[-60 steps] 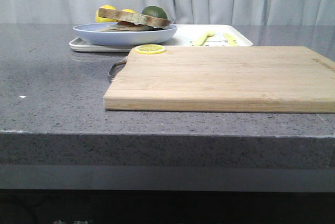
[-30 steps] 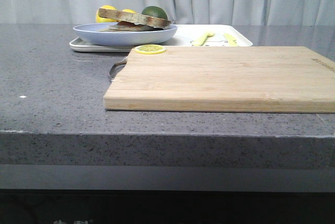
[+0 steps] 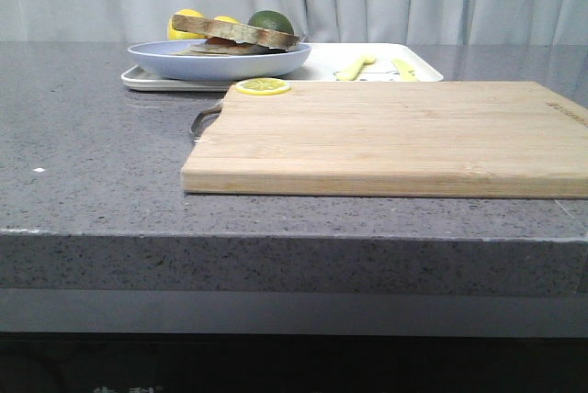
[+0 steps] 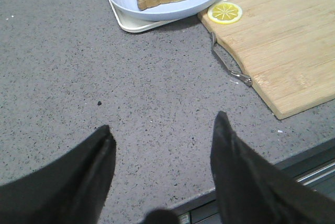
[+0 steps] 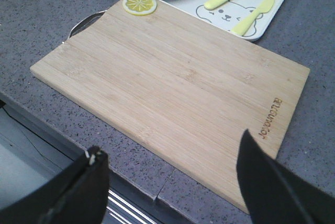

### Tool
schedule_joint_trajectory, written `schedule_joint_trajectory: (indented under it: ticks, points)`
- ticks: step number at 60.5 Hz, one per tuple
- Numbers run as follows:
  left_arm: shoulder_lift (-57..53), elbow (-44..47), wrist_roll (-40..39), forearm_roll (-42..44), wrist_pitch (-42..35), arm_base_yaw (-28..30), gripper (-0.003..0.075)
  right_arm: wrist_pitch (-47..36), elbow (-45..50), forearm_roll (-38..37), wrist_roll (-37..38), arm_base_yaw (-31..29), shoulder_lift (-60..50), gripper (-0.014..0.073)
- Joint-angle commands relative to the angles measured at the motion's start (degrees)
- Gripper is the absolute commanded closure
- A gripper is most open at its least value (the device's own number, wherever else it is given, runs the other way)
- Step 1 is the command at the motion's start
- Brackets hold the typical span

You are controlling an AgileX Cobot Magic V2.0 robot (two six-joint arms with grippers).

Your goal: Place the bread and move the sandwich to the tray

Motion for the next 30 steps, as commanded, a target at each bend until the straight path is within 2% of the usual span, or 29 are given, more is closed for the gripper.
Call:
schedule_joint_trajectory:
  ticks: [1, 20, 26, 30]
  points:
    - [0.1, -1.53, -1.0, 0.0, -4.61, -0.3, 0.0318, -3.54, -1.4, -0.18, -0.11, -0.3, 0.0, 0.0064]
    - [0.1, -1.47, -1.09, 0.0, -5.54, -0.3, 0.0329, -3.32, -1.4, -0.18, -0.11, -0.3, 0.0, 0.0078]
    - [0.1, -1.47, -1.09, 0.0, -5.58, -0.3, 0.0419, -3.29, -1.4, -0.18, -0.11, -0.3, 0.0, 0.0183]
    - [0.1, -1.47, -1.09, 0.0, -5.58, -0.3, 0.0498, -3.29, -1.4, -0.18, -0.11, -0.3, 0.0, 0.0302]
